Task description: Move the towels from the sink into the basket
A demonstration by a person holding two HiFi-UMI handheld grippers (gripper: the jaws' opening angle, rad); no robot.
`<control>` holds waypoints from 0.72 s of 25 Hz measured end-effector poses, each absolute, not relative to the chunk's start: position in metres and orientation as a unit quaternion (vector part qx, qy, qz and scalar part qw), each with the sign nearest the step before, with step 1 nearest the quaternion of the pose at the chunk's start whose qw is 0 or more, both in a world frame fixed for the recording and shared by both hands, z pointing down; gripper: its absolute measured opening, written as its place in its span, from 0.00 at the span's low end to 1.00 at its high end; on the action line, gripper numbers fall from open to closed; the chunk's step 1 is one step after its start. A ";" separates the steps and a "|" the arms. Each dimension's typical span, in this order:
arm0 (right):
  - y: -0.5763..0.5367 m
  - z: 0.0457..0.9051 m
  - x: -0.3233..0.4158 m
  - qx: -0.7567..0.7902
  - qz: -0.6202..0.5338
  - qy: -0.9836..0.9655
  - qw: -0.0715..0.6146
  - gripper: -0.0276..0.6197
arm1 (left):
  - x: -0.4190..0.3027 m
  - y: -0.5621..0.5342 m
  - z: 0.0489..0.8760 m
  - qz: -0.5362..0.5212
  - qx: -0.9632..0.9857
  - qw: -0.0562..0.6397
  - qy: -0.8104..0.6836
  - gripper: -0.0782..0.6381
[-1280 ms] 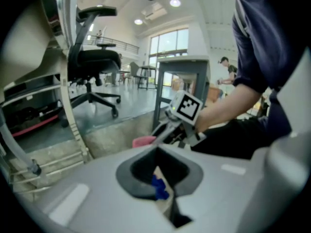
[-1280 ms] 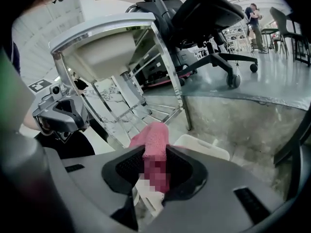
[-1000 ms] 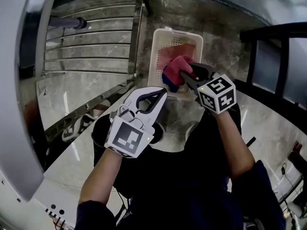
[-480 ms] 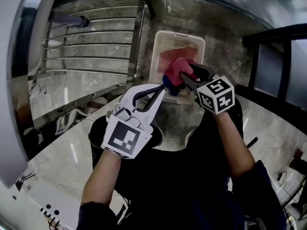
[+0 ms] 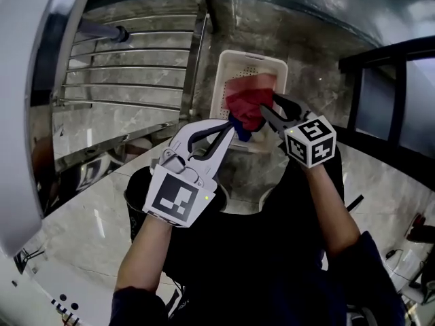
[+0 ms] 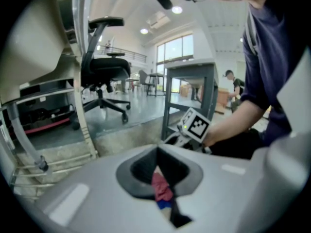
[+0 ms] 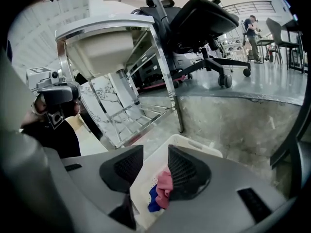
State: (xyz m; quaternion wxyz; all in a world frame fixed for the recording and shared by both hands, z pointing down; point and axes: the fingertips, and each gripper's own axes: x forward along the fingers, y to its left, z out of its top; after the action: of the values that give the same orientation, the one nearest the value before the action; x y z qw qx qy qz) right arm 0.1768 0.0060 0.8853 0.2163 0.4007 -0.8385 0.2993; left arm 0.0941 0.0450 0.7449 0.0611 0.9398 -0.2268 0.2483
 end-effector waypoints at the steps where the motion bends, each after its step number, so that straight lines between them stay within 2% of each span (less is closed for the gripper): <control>1: 0.005 0.885 0.178 0.401 0.299 -0.838 0.218 0.27 | 0.093 0.045 0.742 0.247 0.940 0.059 -0.228 0.11; 4: 0.009 0.879 0.179 0.401 0.303 -0.834 0.227 0.21 | 0.089 0.047 0.738 0.243 0.939 0.076 -0.232 0.11; 12: 0.028 0.806 0.167 0.379 0.336 -0.831 0.230 0.14 | 0.068 0.059 0.721 0.236 0.920 0.206 -0.237 0.11; 18: 0.041 0.733 0.159 0.366 0.349 -0.833 0.225 0.11 | 0.059 0.076 0.667 0.270 0.913 0.208 -0.226 0.11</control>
State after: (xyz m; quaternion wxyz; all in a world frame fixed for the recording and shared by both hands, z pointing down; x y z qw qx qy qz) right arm 0.1590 0.0411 0.7328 0.2245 0.3657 -0.8332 0.3489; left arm 0.0585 0.0761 0.6666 0.2077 0.9128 -0.2257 0.2695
